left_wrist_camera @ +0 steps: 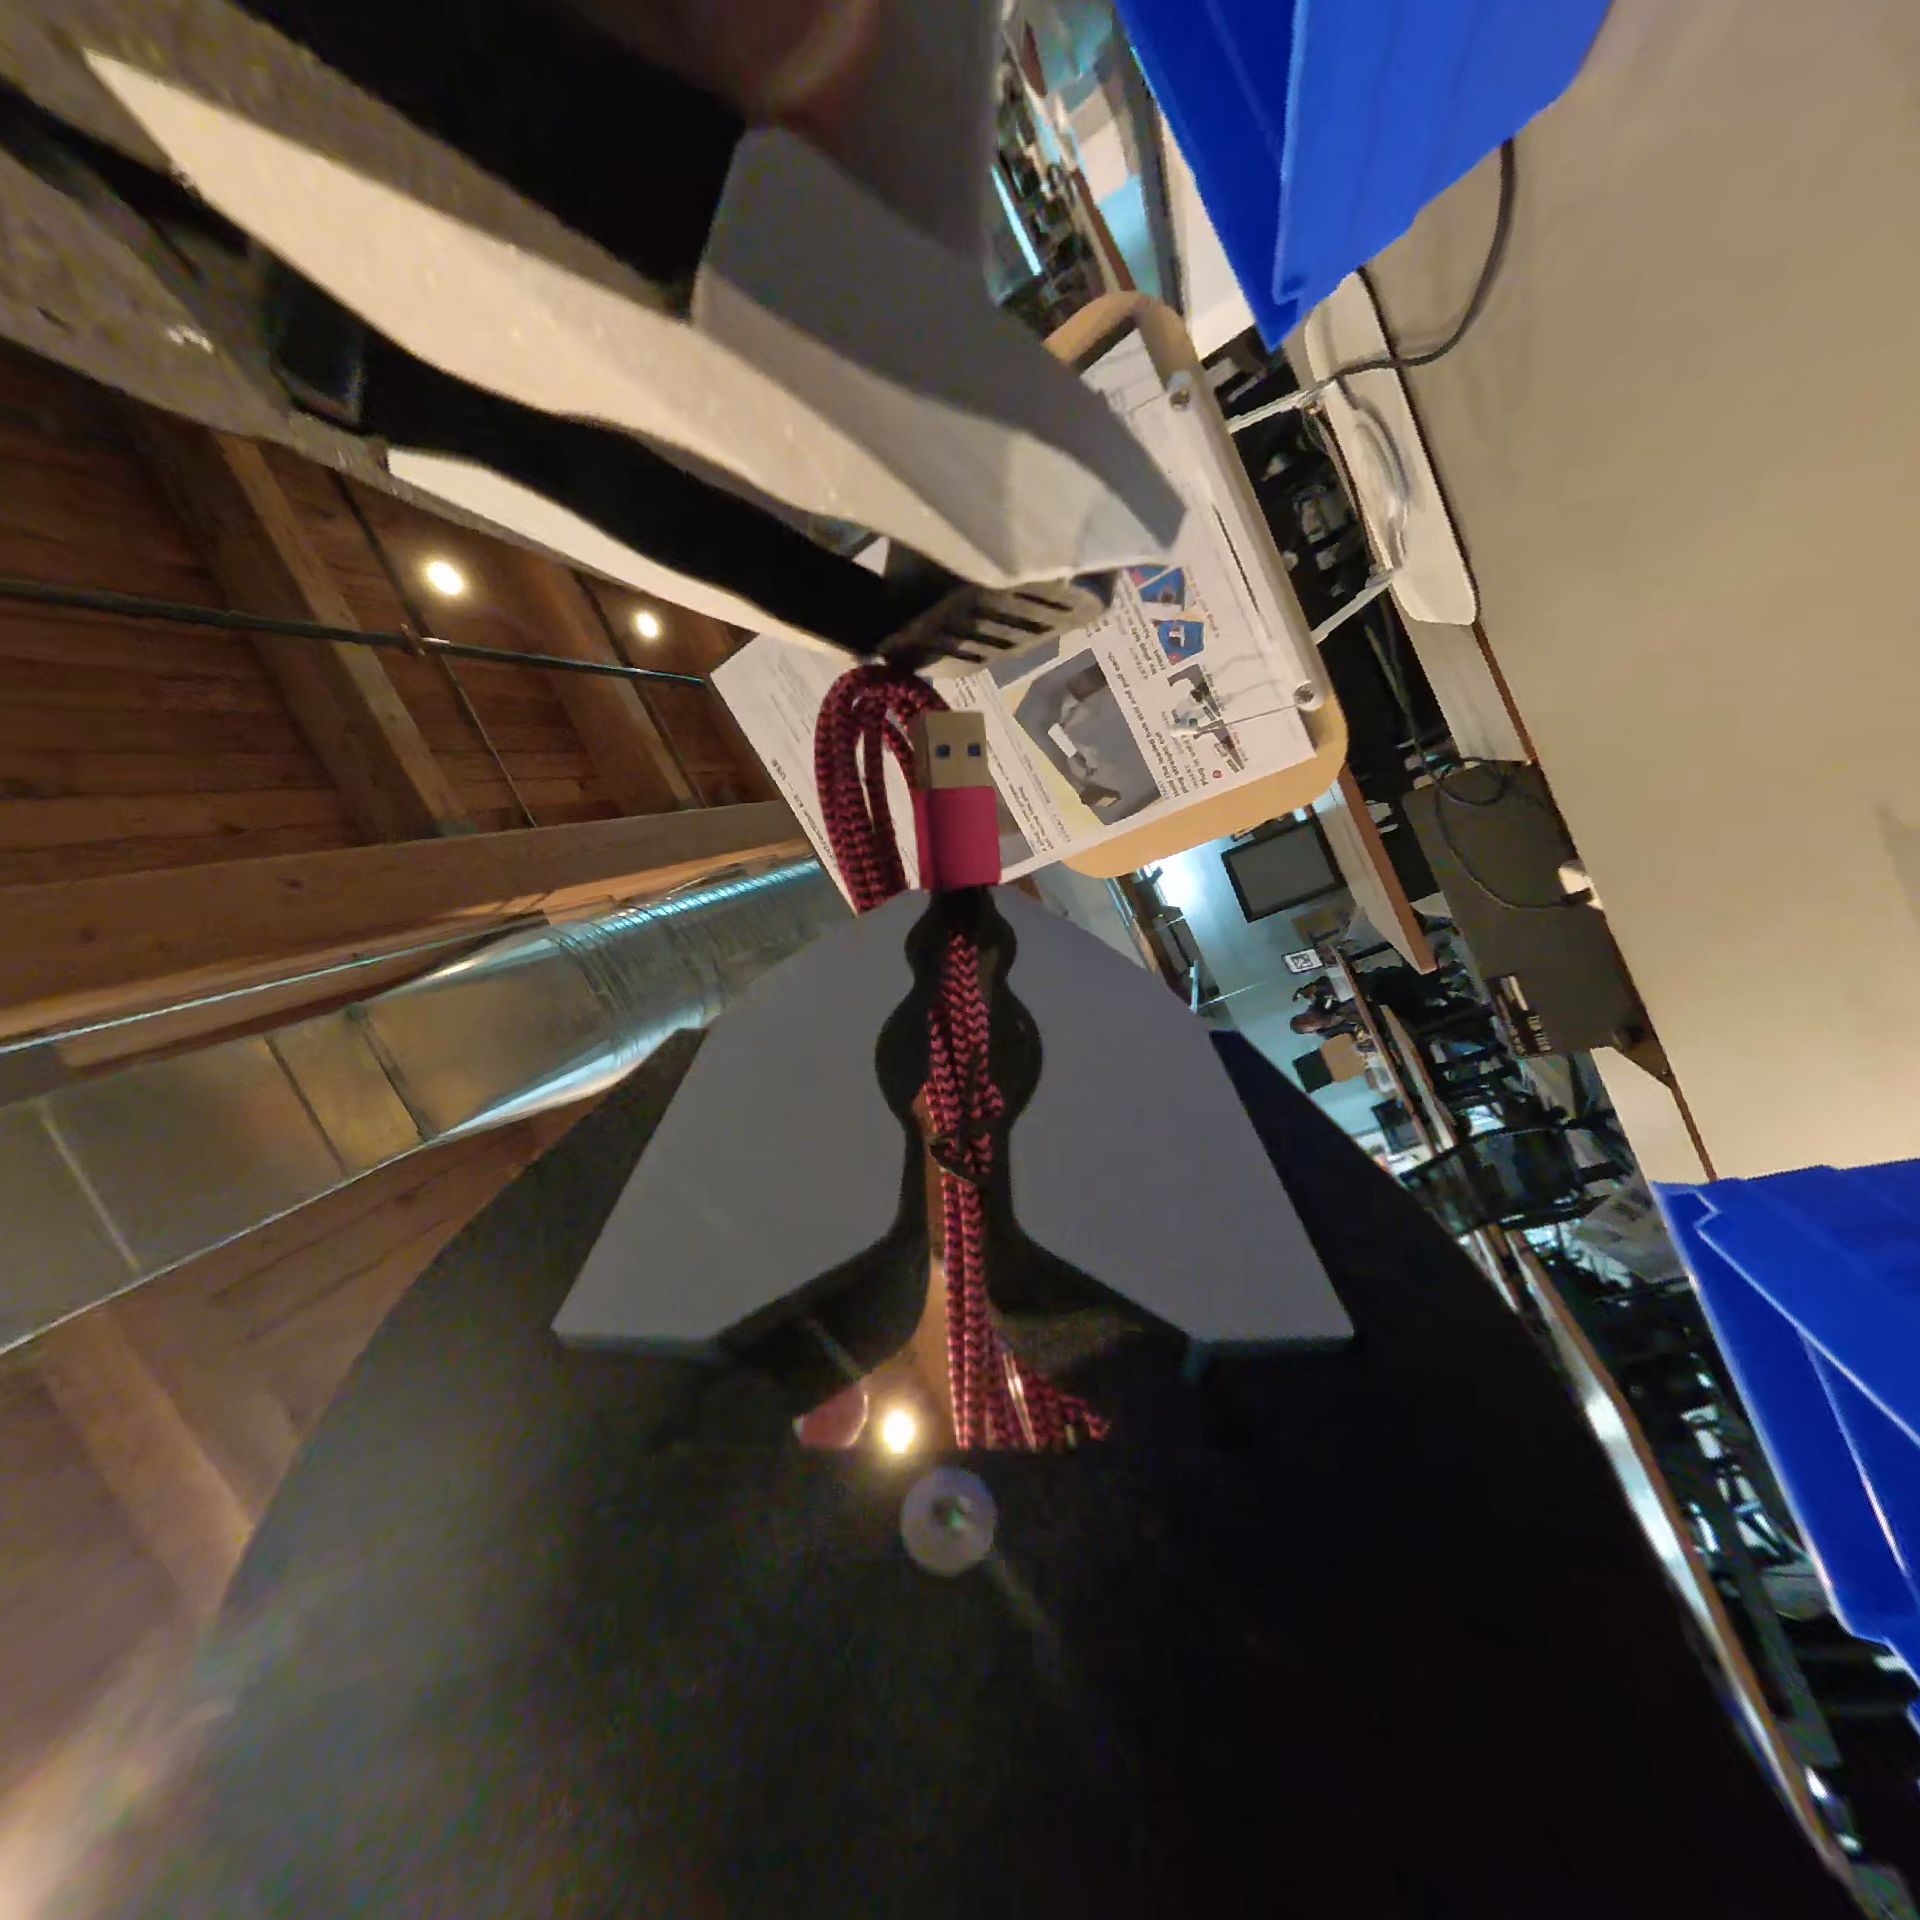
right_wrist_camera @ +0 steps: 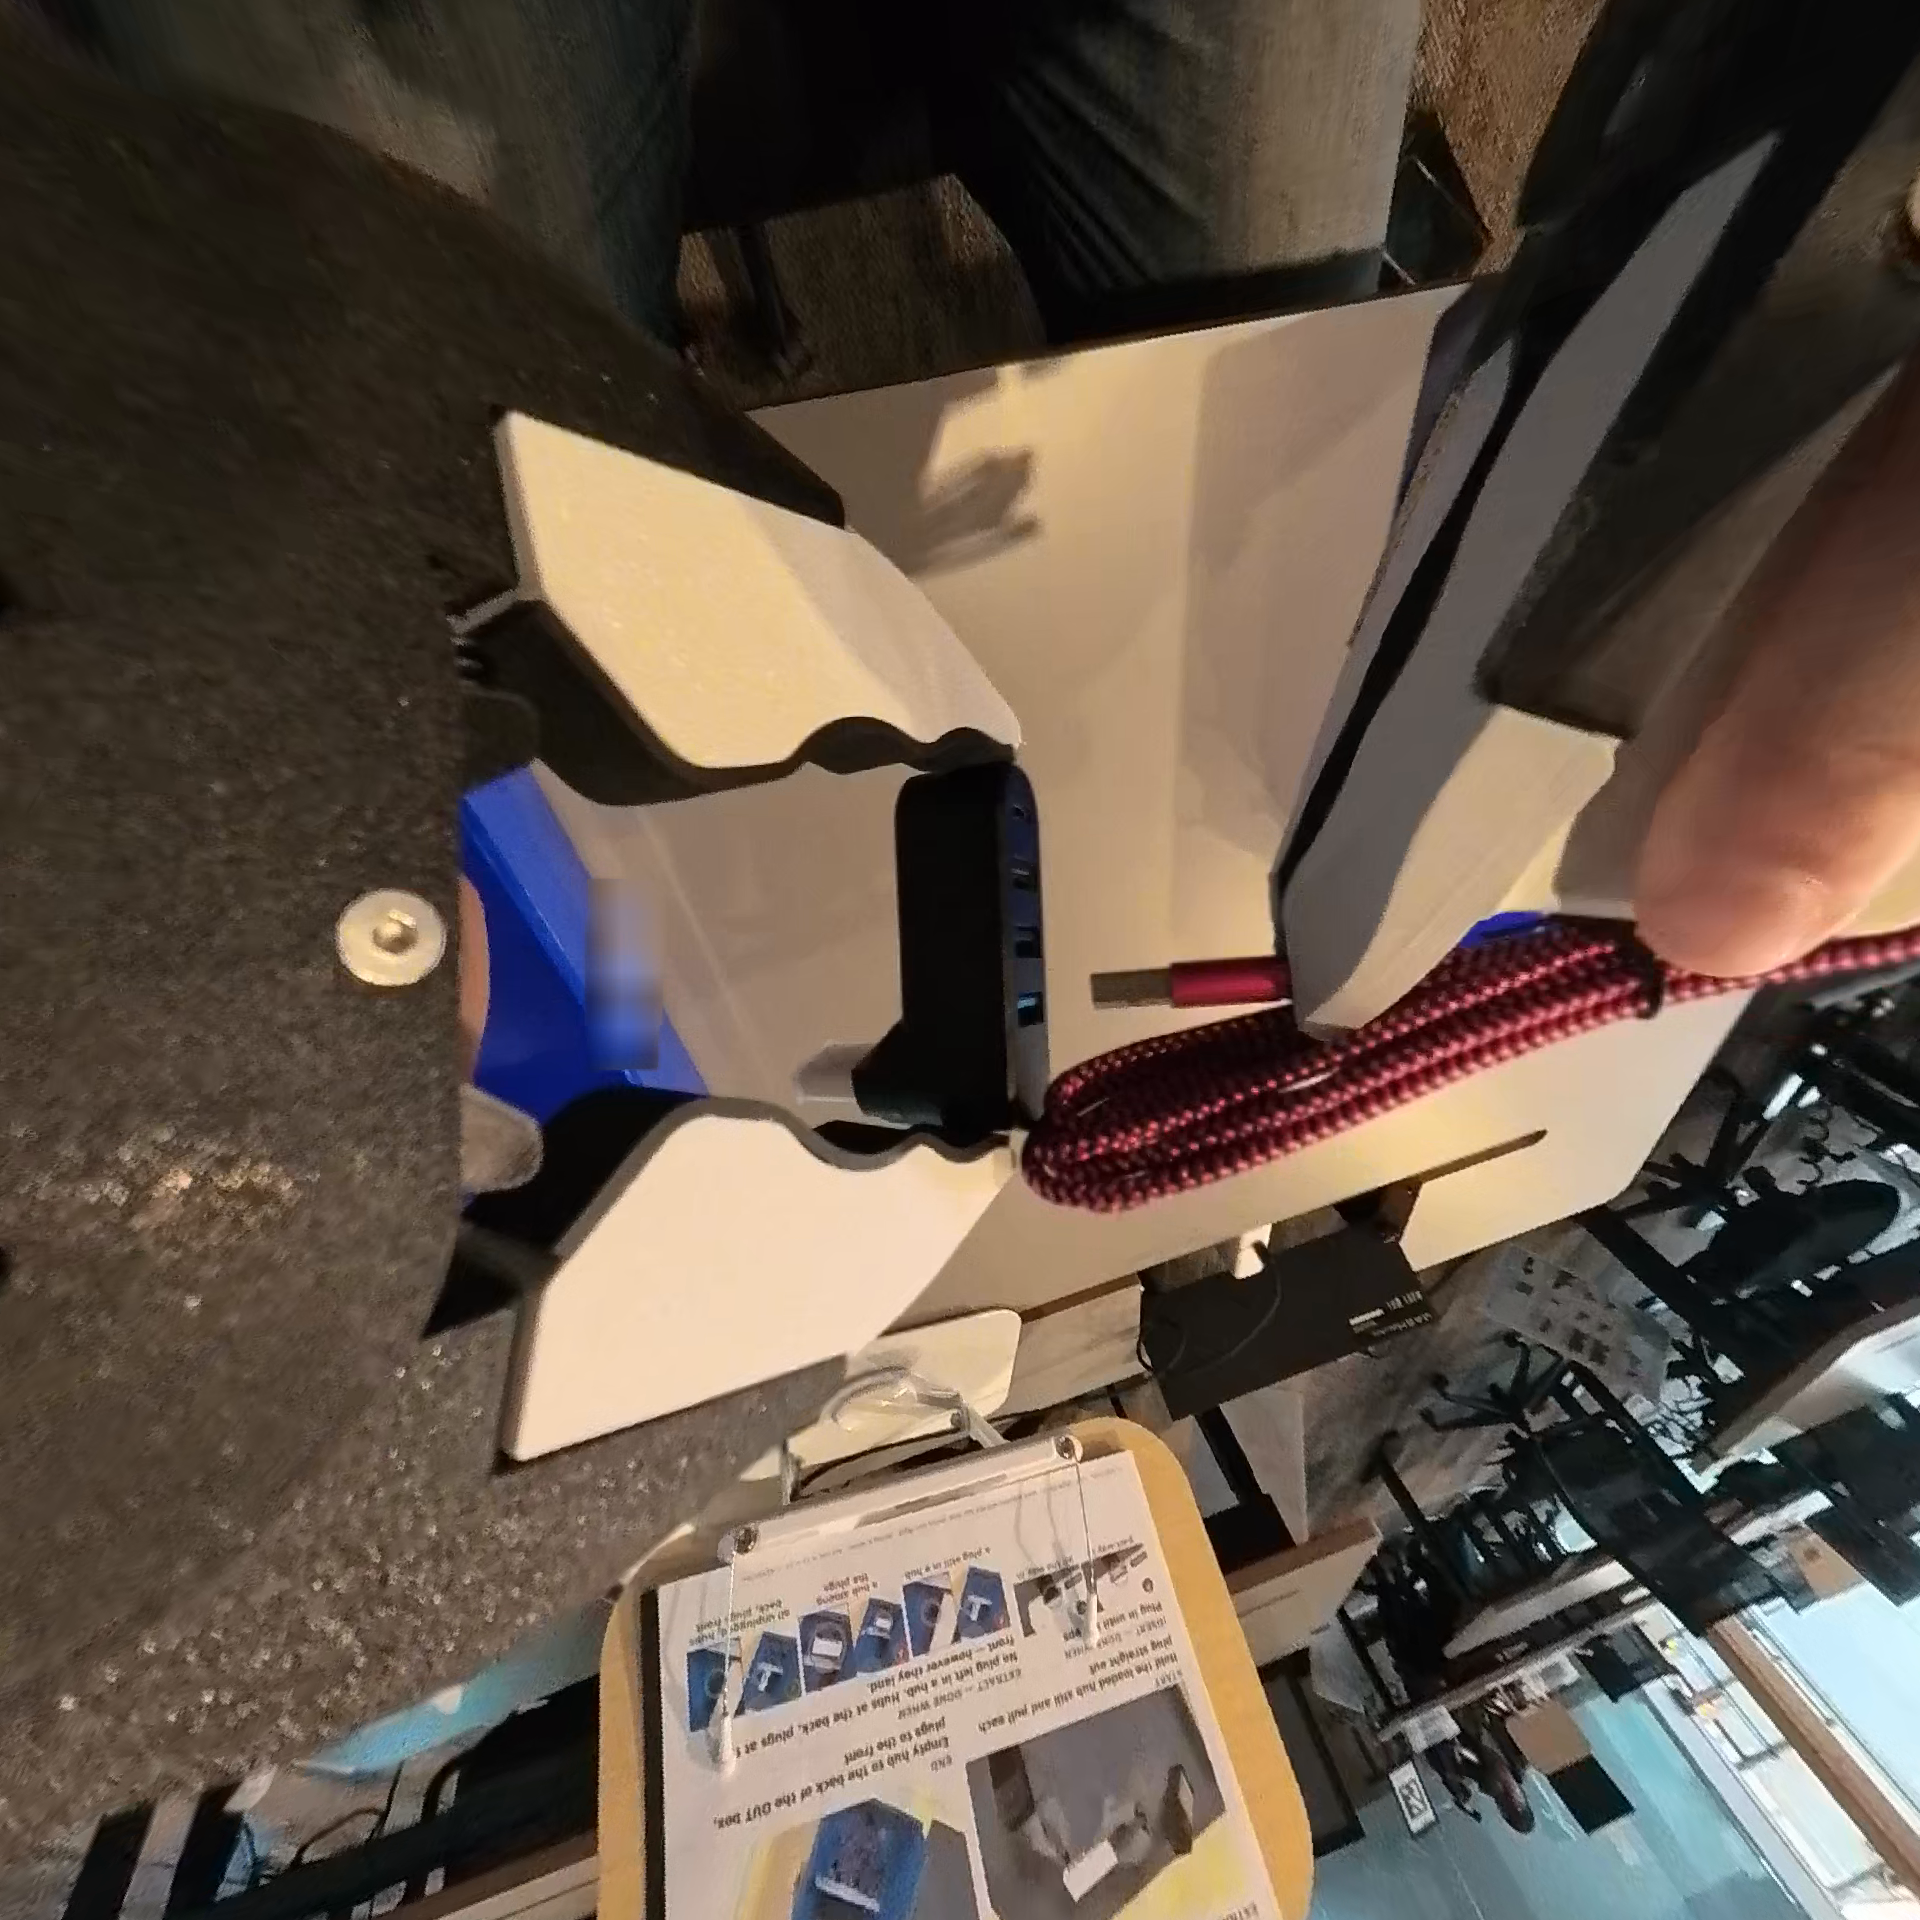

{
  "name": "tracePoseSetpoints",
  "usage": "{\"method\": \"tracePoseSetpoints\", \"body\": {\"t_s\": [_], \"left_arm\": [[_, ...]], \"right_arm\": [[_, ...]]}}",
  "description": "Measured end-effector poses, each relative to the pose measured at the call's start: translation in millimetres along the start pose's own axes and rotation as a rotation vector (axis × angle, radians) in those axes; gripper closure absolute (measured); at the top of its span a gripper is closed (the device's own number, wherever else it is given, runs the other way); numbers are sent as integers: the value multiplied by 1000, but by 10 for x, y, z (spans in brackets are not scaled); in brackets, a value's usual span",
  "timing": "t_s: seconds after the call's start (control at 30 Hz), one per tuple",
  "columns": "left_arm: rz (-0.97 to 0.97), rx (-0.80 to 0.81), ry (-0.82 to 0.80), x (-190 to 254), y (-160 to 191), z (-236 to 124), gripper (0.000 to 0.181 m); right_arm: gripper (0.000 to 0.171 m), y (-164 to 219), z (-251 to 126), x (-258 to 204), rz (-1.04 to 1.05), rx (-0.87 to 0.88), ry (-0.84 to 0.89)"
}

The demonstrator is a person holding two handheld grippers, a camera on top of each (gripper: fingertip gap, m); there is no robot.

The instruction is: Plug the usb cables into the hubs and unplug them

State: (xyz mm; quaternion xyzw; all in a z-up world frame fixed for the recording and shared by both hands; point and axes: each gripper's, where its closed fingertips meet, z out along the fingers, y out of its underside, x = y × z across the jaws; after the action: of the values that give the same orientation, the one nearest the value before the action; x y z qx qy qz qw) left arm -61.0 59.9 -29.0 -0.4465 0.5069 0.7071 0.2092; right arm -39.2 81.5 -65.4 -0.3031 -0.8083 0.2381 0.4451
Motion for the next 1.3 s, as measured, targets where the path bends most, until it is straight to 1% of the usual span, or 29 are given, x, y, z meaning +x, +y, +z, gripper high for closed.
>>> {"method": "tracePoseSetpoints", "body": {"t_s": [0.2,0.4,0.87,1.3], "left_arm": [[46,-22,24,122,4,46,176],[36,-24,20,92,-28,70,176],[80,42,20,134,-112,26,177],[47,19,49,181,-96,38,176]], "right_arm": [[106,20,40,-21,28,-15,-18],[106,53,87,-40,40,-40,-25],[106,64,123,-67,19,-60,-23],[106,61,146,-87,2,-76,-19]]}}
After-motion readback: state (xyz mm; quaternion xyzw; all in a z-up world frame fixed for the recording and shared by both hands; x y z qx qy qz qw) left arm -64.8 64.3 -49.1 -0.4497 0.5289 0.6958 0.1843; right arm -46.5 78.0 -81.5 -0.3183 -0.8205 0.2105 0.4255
